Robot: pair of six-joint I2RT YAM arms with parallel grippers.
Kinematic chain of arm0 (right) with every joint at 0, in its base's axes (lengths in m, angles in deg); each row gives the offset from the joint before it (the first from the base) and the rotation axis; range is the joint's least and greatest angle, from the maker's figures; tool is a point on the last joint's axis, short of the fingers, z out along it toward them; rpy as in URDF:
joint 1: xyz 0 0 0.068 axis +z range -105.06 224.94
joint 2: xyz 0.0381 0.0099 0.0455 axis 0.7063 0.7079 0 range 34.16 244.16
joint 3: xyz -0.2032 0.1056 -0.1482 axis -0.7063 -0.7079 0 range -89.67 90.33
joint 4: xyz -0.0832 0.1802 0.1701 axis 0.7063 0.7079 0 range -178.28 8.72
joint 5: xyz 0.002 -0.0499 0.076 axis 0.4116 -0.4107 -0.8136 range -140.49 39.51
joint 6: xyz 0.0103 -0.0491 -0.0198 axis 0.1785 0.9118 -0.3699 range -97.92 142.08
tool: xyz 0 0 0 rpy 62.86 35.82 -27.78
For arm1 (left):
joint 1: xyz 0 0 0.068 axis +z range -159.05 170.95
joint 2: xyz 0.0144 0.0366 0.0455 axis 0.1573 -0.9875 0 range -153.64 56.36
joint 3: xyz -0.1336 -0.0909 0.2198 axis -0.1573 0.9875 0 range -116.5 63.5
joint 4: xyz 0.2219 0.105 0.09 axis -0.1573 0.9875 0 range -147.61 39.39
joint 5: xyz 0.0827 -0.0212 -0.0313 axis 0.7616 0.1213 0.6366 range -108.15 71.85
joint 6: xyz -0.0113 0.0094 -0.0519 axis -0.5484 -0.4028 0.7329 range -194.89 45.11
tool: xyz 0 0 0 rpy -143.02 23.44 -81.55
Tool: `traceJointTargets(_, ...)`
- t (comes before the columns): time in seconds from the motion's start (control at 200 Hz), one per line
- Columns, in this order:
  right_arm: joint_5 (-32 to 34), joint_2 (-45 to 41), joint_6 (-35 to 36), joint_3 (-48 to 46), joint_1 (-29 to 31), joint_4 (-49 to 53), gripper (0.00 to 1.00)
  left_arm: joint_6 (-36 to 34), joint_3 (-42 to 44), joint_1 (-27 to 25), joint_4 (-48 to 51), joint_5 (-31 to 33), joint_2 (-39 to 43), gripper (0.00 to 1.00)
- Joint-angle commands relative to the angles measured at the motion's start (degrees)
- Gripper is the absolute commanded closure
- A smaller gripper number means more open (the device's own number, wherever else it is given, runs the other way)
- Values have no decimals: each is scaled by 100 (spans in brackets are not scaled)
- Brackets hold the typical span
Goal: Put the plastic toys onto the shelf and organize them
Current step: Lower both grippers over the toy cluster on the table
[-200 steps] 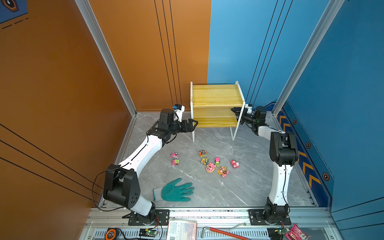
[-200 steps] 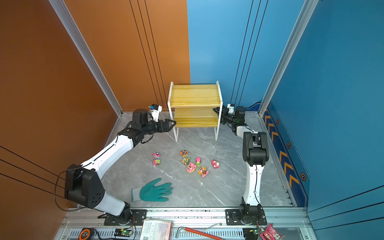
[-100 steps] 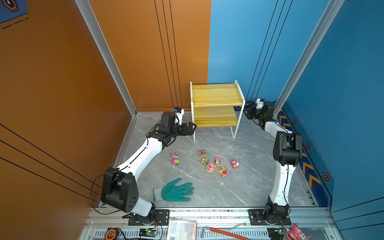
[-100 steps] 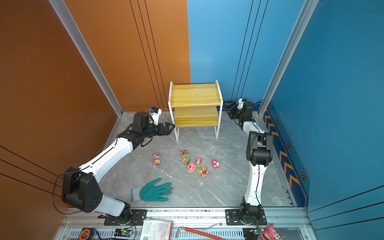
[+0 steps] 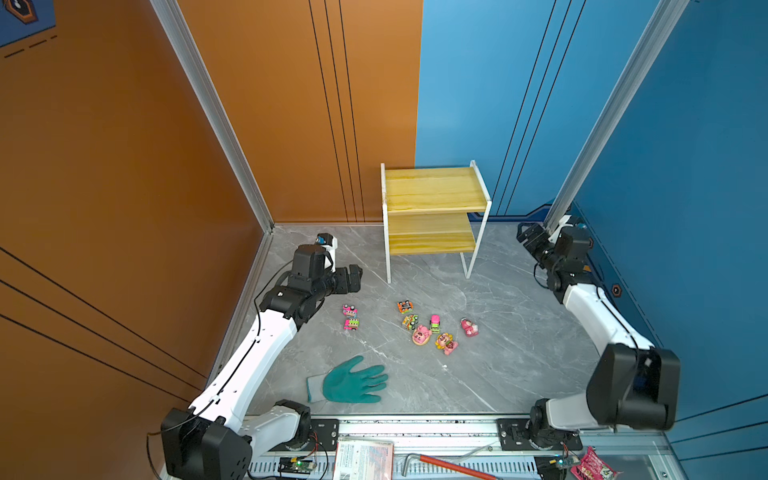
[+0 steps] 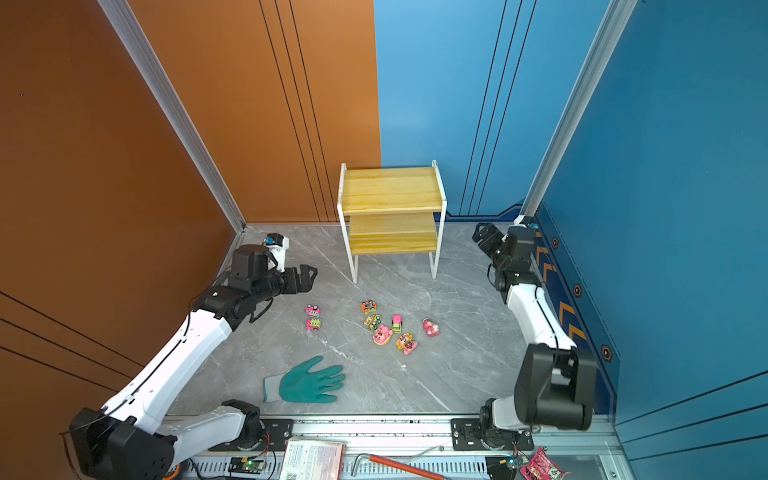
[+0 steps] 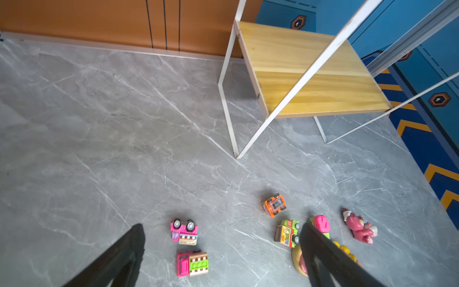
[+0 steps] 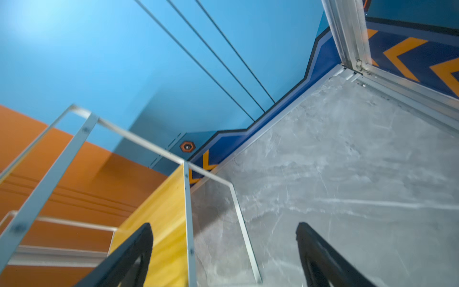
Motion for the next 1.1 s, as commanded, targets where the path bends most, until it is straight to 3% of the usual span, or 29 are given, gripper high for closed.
traceJointTargets(0.0,1211,-859,996,-609,846,1581,12,249,238,44,721,23,-3,2)
traceJointTargets(0.155,1733,-1433,867,-1158,2388,2742,18,235,311,50,821,-226,-207,2)
traceJointTargets(0.285,1647,-1082,707,-1146,3359,3399,20,262,271,23,822,-512,-488,2)
traceJointTargets(0.385,1590,-682,632,-1026,3752,3689,20,315,304,-111,810,-711,-692,2)
traceJointTargets(0.641,1295,-76,985,-724,3430,3972,25,223,407,-539,786,-860,-1062,1)
traceJointTargets(0.891,-15,521,1487,-631,2625,3724,29,208,315,-772,642,-1217,-1319,0)
traceJointTargets(1.091,-376,859,1762,-594,2291,3569,39,214,250,-825,626,-1339,-1164,0)
